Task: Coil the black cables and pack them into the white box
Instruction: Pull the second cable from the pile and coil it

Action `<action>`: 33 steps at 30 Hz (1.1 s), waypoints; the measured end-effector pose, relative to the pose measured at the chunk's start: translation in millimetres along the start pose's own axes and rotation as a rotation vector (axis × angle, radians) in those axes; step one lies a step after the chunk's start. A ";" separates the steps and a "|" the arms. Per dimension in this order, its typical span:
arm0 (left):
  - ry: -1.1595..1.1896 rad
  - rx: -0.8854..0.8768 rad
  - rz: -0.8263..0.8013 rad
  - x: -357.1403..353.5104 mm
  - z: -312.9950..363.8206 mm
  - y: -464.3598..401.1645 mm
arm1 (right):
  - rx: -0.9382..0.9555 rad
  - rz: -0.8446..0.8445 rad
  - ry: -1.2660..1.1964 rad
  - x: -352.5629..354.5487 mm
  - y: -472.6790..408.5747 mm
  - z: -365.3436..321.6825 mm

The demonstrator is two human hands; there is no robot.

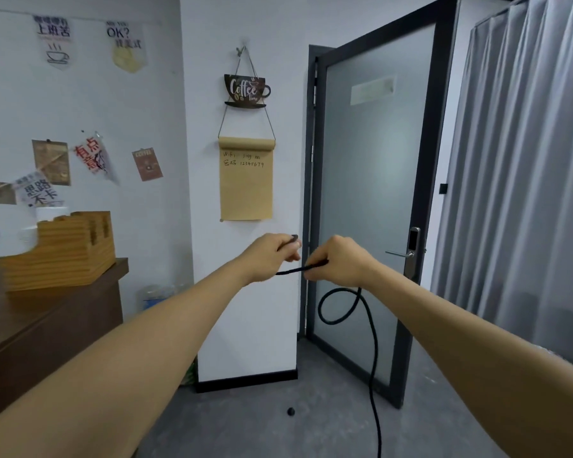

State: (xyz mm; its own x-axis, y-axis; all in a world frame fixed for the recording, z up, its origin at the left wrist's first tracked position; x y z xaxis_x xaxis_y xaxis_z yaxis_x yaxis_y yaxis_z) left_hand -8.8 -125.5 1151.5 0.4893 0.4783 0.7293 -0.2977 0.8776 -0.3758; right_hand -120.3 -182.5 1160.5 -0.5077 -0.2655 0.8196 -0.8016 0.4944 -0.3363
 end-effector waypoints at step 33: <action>0.664 0.279 -0.042 -26.6 27.2 -16.5 | -0.099 0.160 -0.735 41.2 -15.3 54.5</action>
State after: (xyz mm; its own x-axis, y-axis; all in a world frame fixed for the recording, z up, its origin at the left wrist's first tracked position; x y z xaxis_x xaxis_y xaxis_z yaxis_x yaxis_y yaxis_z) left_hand -39.2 -153.7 1153.9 0.8735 0.4415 0.2052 -0.4227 0.8969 -0.1304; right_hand -146.1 -246.1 1174.1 -0.7231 -0.6505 0.2322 -0.6858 0.6359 -0.3540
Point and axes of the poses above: each hand's wrist, its own y-axis away from the middle knuckle, its own x-axis out of the back of the hand, z = x × y, the point moved 7 cm from there along -y, towards the middle knuckle, and after that the axes turned 8 degrees about -y, right-handed, at the moved point
